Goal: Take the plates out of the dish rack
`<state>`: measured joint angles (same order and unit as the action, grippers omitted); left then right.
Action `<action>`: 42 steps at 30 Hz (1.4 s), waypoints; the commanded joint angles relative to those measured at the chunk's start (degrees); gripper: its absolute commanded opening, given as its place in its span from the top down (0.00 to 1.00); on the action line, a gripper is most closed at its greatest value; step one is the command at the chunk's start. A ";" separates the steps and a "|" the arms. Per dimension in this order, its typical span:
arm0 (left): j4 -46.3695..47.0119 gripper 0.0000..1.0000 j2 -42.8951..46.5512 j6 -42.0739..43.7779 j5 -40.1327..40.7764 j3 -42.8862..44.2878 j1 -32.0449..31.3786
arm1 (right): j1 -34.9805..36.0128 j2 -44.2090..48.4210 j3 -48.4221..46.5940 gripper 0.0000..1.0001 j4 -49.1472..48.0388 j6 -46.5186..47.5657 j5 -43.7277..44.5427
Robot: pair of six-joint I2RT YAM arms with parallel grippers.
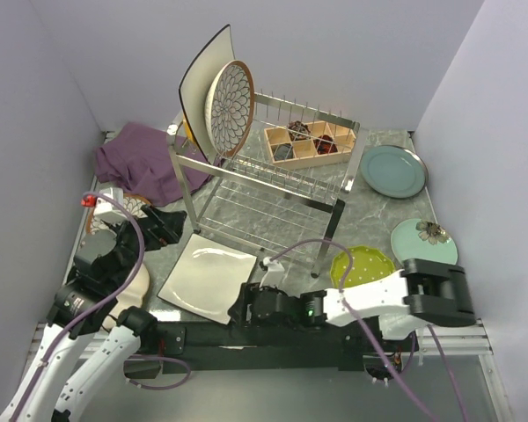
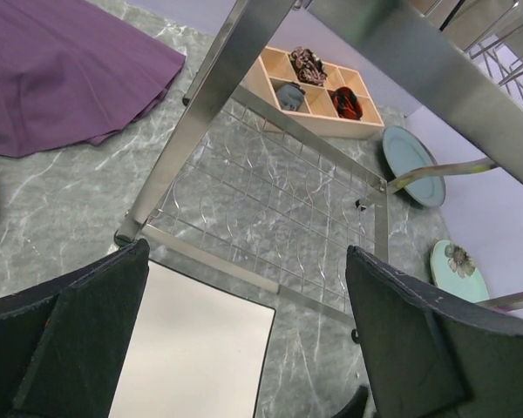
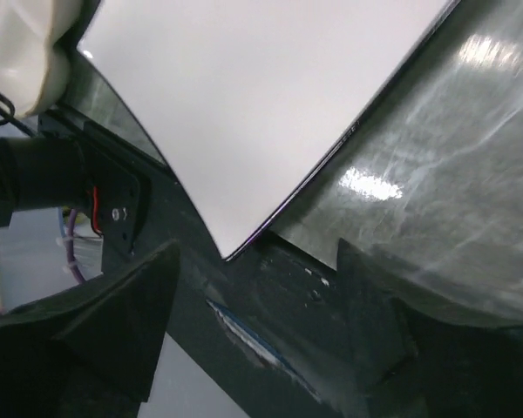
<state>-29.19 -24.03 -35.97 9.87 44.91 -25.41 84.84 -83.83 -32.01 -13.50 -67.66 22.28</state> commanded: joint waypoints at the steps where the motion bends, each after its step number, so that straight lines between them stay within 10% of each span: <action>1: 2.47 0.00 -2.86 2.39 -0.73 7.47 0.18 | -0.46 11.22 -8.05 0.14 16.54 10.16 6.01; 3: 4.30 0.00 -4.35 2.83 -1.42 10.88 0.18 | -0.11 16.65 -12.01 0.00 23.47 14.54 7.24; 14: 3.97 0.24 -19.55 11.52 -6.45 38.74 0.18 | 0.85 30.47 -25.73 0.00 33.80 29.86 1.01; 24: 5.28 0.28 -28.26 15.92 -6.36 46.85 -0.25 | 1.03 33.38 -30.57 0.00 35.91 36.62 1.18; 37: 7.05 0.33 -32.13 23.21 11.73 49.75 -15.96 | 0.94 35.23 -27.32 0.00 30.55 40.67 4.87; 42: 6.76 0.31 -38.70 31.90 36.17 55.73 -31.33 | 0.94 35.14 -27.23 0.00 30.02 40.50 5.84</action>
<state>-25.26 -58.96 -12.58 23.83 95.79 -46.41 85.36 -49.63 -59.44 19.62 -28.38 26.06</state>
